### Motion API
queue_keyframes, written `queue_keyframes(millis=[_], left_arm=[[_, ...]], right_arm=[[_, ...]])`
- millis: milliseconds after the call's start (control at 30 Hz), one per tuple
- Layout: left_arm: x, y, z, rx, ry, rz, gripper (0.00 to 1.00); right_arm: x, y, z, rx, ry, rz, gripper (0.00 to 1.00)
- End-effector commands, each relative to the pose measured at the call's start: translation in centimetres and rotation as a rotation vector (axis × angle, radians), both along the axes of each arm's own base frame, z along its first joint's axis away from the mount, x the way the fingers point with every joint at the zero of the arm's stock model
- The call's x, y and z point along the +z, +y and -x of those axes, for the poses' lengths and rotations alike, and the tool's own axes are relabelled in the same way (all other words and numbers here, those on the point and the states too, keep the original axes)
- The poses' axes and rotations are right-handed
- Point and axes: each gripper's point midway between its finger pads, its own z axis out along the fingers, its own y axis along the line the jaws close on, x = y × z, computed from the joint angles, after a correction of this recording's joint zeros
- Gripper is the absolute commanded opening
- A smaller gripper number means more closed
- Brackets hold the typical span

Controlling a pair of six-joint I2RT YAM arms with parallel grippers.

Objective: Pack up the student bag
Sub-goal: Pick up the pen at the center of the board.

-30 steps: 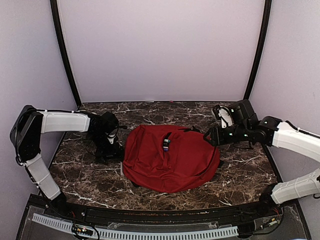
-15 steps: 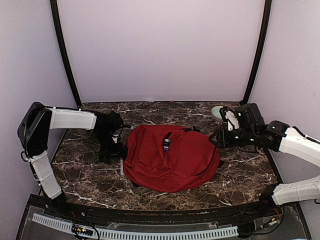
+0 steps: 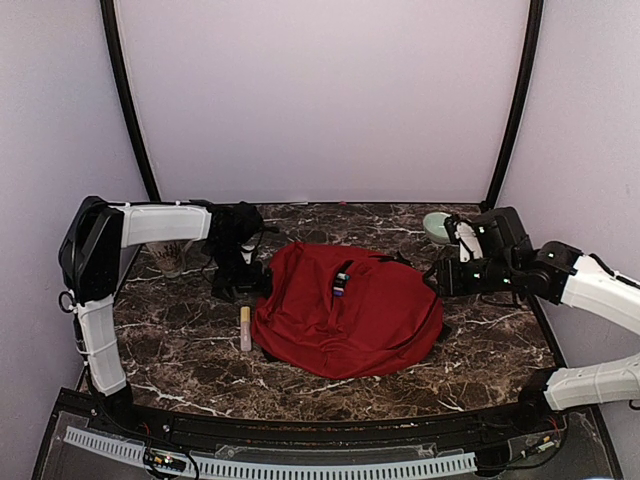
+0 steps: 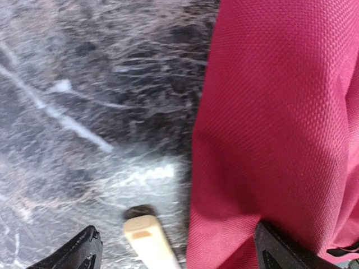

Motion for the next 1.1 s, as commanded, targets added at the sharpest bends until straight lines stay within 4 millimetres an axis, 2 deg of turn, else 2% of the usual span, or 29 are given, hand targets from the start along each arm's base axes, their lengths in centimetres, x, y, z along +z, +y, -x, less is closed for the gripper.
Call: queue_keyframes(millis=[0, 133, 333, 567, 700, 900, 1067], left_arm=[[1.7, 2.5, 0.5, 0.003, -0.045, -0.117, 0.97], [3.0, 4.2, 1.3, 0.026, -0.077, -0.162, 0.96], [3.1, 5.3, 2.2, 0.049, -0.099, -0.172, 0.87], [0.3, 4.2, 2.8, 0.044, -0.049, -0.115, 0.78], [-0.4, 3.2, 2.6, 0.038, -0.046, -0.068, 0.76], [-2.1, 3.4, 3.5, 0.071, -0.005, -0.069, 0.66], [-2.6, 4.1, 3.9, 0.095, -0.001, -0.095, 0.58]], right_arm=[[2.0, -0.8, -0.4, -0.06, -0.034, -0.024, 0.56], [2.1, -1.0, -0.4, -0.098, -0.021, -0.052, 0.56], [2.3, -0.8, -0.8, -0.142, 0.005, -0.085, 0.56], [2.6, -0.4, -1.4, -0.165, 0.028, -0.089, 0.56], [2.4, -0.4, -1.3, -0.175, 0.044, -0.094, 0.56], [2.2, -0.5, -1.3, -0.182, 0.051, -0.095, 0.56], [2.0, -0.1, -1.4, -0.172, 0.06, -0.094, 0.56]])
